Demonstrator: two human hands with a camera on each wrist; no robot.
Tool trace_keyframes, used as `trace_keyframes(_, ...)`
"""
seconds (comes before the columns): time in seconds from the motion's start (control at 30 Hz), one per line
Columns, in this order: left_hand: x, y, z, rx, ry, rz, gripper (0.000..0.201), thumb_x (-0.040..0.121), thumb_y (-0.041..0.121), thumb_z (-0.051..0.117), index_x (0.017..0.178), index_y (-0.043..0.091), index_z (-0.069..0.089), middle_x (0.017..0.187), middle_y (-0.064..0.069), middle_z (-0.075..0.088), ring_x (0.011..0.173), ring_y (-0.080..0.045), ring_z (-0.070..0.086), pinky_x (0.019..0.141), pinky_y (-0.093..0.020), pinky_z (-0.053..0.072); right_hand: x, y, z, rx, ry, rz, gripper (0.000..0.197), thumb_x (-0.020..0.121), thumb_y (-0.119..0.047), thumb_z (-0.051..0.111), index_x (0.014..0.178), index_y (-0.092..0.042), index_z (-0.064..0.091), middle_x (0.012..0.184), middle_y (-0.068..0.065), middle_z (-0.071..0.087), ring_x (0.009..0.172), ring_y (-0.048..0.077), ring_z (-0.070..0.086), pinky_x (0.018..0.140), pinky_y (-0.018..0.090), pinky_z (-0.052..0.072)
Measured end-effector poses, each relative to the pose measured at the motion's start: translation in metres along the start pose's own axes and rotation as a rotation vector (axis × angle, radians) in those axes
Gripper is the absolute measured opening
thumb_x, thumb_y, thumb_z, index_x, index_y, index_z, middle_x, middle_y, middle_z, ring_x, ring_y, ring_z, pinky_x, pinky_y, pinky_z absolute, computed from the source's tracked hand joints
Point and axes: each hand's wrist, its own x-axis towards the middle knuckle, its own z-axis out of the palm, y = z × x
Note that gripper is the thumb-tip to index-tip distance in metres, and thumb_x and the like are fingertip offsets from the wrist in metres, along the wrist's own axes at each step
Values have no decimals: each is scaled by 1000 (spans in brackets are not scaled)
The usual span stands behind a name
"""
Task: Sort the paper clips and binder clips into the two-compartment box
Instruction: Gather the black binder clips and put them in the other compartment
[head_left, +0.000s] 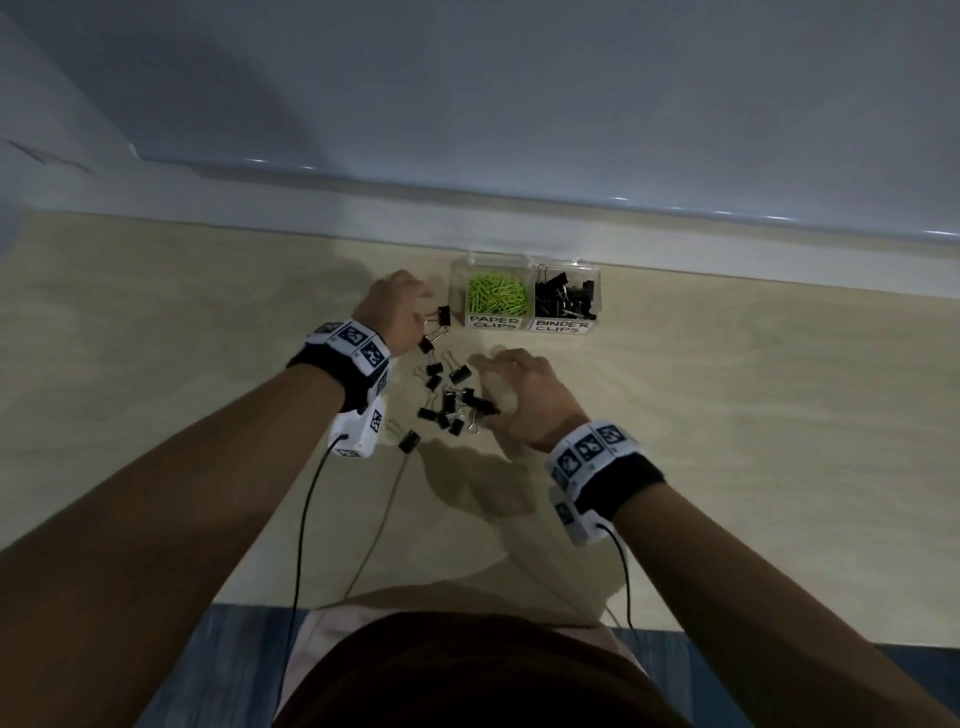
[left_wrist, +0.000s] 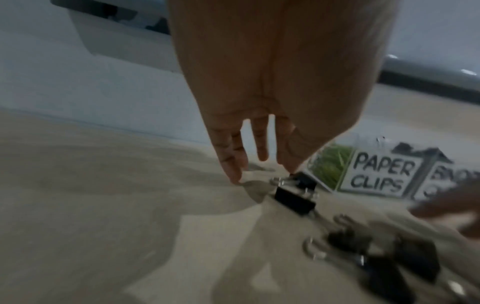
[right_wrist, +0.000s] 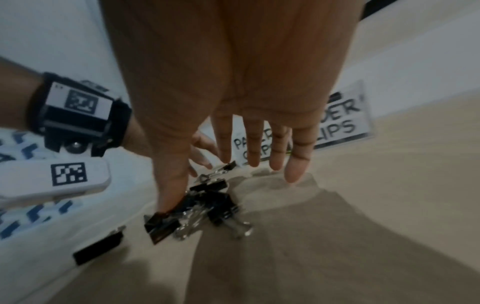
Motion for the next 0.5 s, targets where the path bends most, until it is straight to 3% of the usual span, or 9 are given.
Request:
trace_keyframes(0.07, -7, 0, 8, 97, -121, 93, 48, 88, 7, 49, 136, 15, 45, 145, -7, 38, 127, -34, 35, 107, -41, 33, 8, -12, 5, -144, -51, -49, 91, 68, -41, 75, 143, -34, 24, 149, 2, 25, 132, 28, 25, 104, 47, 38)
trace_keyframes(0.13, -17, 3, 13, 123, -159, 164, 50, 90, 10, 48, 139, 18, 41, 148, -2, 34, 125, -32, 31, 106, -41, 31, 11, -20, 11, -227, -45, -64, 94, 65, -42, 75, 143, -32, 23, 147, 5, 25, 129, 30, 26, 99, 50, 43)
trace_keyframes(0.27, -41, 0, 17, 171, -170, 252, 50, 91, 27, 53, 139, 17, 41, 147, -1, 34, 124, -26, 30, 104, -37, 31, 3, -20, 24, -236, -7, -92, 74, 74, -33, 70, 139, -32, 33, 140, 5, 28, 122, 31, 28, 91, 48, 49)
trace_keyframes(0.37, -60, -6, 25, 215, -259, 308, 77, 78, 51, 65, 141, 17, 36, 145, 1, 31, 124, -23, 29, 104, -36, 33, -3, -14, 29, -171, -14, -80, 76, 71, -26, 75, 137, -31, 37, 136, 4, 32, 116, 30, 32, 91, 44, 47)
trace_keyframes(0.43, -71, -6, 33, 232, -274, 364, 89, 68, 53, 72, 140, 17, 35, 141, 0, 31, 121, -23, 31, 103, -35, 34, -6, -12, 32, -133, -14, -81, 68, 74, -17, 72, 134, -27, 43, 132, 6, 36, 111, 32, 37, 93, 44, 46)
trace_keyframes(0.5, -80, -2, 43, 216, -240, 383, 87, 66, 46, 76, 138, 17, 38, 137, -2, 35, 118, -25, 34, 103, -36, 37, -8, -11, 36, -77, 13, -94, 56, 75, -13, 68, 127, -24, 51, 125, 10, 42, 104, 35, 45, 92, 44, 45)
